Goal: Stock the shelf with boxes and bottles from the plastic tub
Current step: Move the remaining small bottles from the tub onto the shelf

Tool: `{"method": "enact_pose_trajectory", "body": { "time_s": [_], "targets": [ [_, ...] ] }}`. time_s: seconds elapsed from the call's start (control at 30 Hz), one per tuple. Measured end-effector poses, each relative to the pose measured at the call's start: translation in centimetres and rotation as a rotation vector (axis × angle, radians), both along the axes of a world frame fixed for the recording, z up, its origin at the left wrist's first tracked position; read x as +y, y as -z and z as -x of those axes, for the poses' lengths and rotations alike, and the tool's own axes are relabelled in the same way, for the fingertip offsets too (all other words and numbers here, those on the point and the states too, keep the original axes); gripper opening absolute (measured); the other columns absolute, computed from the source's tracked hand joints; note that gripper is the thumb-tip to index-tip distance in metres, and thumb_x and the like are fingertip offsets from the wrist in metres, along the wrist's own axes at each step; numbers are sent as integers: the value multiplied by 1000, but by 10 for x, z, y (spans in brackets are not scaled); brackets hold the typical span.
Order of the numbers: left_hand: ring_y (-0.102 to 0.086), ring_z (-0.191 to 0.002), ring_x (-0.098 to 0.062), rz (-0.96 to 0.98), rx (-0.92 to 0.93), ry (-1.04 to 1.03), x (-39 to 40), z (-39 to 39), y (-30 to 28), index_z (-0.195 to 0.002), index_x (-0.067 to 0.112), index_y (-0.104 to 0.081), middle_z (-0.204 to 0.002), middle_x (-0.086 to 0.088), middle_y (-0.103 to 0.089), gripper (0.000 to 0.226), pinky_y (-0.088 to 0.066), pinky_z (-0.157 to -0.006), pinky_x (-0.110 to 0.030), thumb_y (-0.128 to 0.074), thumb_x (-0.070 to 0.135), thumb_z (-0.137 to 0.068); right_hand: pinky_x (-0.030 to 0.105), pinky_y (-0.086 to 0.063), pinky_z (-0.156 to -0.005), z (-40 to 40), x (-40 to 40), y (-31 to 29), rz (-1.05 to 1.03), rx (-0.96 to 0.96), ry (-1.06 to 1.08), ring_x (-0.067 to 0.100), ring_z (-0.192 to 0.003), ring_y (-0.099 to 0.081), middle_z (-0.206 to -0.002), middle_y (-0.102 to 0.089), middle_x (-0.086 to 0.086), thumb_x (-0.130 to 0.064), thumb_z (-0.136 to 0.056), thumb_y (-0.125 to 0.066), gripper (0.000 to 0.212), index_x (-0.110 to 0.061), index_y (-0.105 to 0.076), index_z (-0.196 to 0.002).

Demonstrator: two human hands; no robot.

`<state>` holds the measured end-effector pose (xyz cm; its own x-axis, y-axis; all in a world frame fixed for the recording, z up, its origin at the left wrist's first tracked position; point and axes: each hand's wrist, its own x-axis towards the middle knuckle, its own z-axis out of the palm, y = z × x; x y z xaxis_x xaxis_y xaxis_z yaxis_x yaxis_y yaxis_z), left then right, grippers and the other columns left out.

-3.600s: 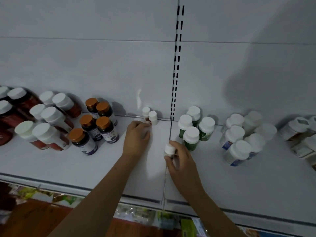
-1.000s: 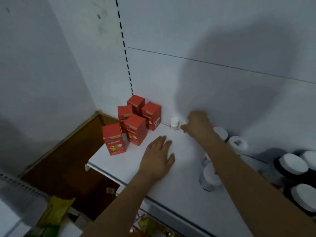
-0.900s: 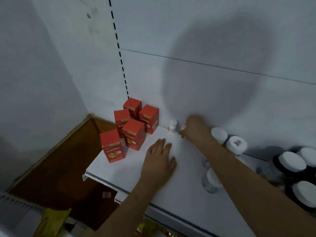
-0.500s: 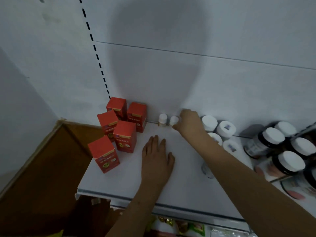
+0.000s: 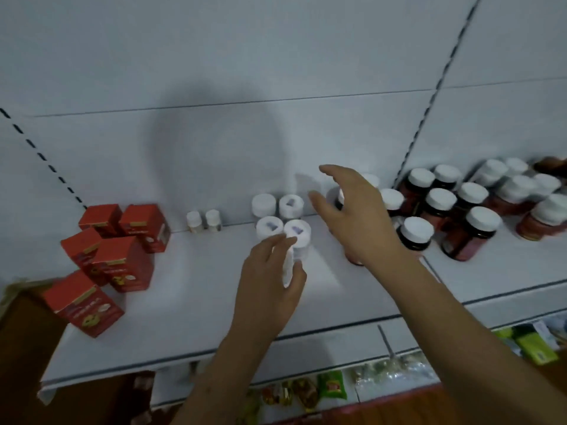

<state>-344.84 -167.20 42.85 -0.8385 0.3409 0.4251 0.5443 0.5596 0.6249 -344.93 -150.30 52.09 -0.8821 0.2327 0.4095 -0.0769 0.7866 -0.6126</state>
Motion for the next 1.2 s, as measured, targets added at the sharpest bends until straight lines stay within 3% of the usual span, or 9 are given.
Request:
{"method": "enact_pose_trajectory", "body": {
  "time_s": [0.13,0.27,0.47,0.6,0.7,0.93,1.07,1.2],
  "targets": [
    [-43,-131,-11,91,-21,182,78,-53,-5,-138,25,-53,-141,6,-50,48,-37,-108,-30,-43,44,-95,22,-33,-98,-79,94,-6,-71,16,136,20,-124,-50,-135,-57,2,-40,-97,-57,49,-17,-50,-140],
    [-44,-130,-10,145,47,394,175,-120,-3,-139,26,-52,-141,8,-49,53,-38,-107,-30,-36,50,-95,26,-33,-100,-184,199,1,-142,5,299,22,-125,-48,-139,-53,5,-43,-99,-53,52,-16,-45,-143],
    [-40,-133,-8,243,58,690,317,-238,15,-143,28,-48,-145,10,-44,51,-36,-112,-30,-40,48,-97,26,-24,-110,-354,332,22,-105,-148,529,19,-141,-31,-155,-37,1,-48,-101,-44,60,-19,-34,-152],
    [-39,-131,-6,297,51,842,389,-303,27,-142,28,-49,-144,10,-45,54,-36,-109,-28,-35,52,-95,37,-29,-113,-452,395,39,-78,-187,693,24,-140,-35,-152,-42,5,-49,-100,-45,59,-17,-38,-149],
    [-40,-131,-7,346,63,931,437,-337,37,-142,28,-49,-144,10,-46,57,-33,-109,-26,-33,53,-94,36,-29,-112,-507,434,50,-52,-222,816,23,-139,-36,-151,-43,5,-51,-100,-44,59,-18,-38,-149],
    [-35,-138,-7,427,86,1135,556,-372,62,-145,30,-44,-147,14,-42,61,-34,-114,-34,-26,57,-94,31,-27,-114,-570,519,72,-40,-268,968,20,-142,-33,-152,-42,3,-52,-100,-41,62,-16,-37,-150],
    [-36,-138,-8,458,126,1193,637,-364,82,-145,30,-44,-148,13,-42,59,-36,-112,-37,-26,57,-95,33,-26,-116,-567,581,83,-48,-302,1010,18,-144,-30,-154,-40,2,-60,-97,-35,69,-17,-35,-151],
    [-34,-140,-11,461,133,1220,723,-342,86,-149,30,-38,-151,10,-40,60,-36,-113,-39,-27,59,-97,33,-24,-117,-551,656,79,-60,-327,1016,18,-145,-27,-156,-36,1,-54,-101,-40,63,-18,-32,-153]
  ]
}}
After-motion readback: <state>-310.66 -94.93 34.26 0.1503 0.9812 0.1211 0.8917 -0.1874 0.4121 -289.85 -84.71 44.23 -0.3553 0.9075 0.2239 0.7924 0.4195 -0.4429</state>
